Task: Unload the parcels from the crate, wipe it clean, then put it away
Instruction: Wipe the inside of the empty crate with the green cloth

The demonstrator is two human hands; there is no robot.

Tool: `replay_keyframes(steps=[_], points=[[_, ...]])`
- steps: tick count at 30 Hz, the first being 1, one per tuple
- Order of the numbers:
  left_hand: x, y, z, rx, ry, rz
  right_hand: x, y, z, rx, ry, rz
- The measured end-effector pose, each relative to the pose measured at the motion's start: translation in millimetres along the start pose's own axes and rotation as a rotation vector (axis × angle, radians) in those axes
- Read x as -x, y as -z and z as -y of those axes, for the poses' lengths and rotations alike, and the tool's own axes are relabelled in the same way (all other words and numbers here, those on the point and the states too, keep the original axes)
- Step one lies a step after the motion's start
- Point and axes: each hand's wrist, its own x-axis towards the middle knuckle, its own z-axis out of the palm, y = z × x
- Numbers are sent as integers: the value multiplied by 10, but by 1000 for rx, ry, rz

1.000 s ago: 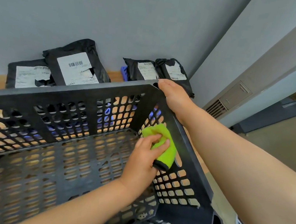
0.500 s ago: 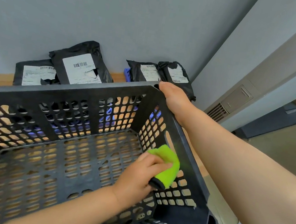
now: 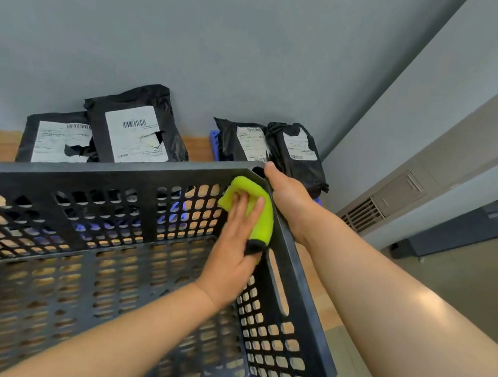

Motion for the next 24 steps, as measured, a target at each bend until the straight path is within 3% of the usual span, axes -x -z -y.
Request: replay_keyframes(steps=[5,13,17,24], points=[[-1,-193,-24,170,9,-80,-72,-10,-26,17,30,0],[332,-327,-32,111,-143,-19,-46,-4,-24,37,47,-9],[547,-375,-49,46,-252,58,-43,-28,-16,68,55,-50],[1023,-435,181,-192,-599,327,-8,-47,-23,95,63,-58]])
